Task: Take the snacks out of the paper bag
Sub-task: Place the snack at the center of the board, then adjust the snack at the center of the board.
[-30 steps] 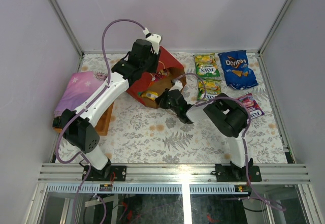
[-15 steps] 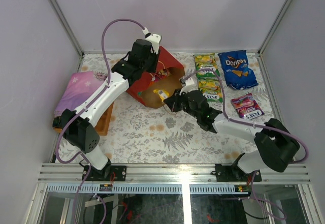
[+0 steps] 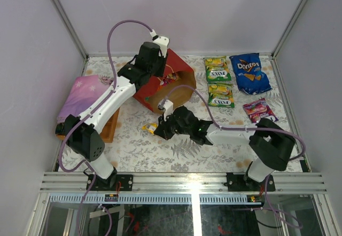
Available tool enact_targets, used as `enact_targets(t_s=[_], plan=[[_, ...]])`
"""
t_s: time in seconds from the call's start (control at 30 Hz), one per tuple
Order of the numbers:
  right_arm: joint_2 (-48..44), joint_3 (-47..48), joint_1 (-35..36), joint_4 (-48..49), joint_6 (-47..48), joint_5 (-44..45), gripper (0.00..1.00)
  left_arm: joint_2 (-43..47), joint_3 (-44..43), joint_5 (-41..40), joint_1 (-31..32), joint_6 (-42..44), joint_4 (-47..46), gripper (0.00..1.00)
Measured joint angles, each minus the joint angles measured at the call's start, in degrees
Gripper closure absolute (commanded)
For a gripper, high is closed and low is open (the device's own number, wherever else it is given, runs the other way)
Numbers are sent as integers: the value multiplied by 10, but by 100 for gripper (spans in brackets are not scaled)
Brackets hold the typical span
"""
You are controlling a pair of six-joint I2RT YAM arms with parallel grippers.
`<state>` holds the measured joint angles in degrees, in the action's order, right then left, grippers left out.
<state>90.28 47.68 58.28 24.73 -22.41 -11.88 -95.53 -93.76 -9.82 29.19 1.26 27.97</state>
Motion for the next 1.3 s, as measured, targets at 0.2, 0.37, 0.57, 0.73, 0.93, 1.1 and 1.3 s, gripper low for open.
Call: enact_targets(t_s=[0.2, 0.37, 0.57, 0.73, 0.93, 1.1, 1.3], plan=[[74, 14, 0, -19, 15, -6, 11, 0, 8, -9, 0, 2, 0, 69], [52, 14, 0, -56, 44, 24, 47, 0, 9, -10, 0, 3, 0, 69], [18, 41, -1, -39, 52, 44, 100, 0, 10, -10, 0, 3, 0, 69], [54, 72, -2, 7, 26, 30, 100, 0, 10, -11, 0, 3, 0, 69], [143, 75, -2, 56, -16, 7, 100, 1, 16, -12, 0, 3, -1, 69], [207, 41, -12, 113, -70, -27, 100, 1, 24, -12, -2, 3, -1, 69], [228, 14, -40, 159, -116, -54, 100, 1, 26, -12, -4, 3, -1, 69]])
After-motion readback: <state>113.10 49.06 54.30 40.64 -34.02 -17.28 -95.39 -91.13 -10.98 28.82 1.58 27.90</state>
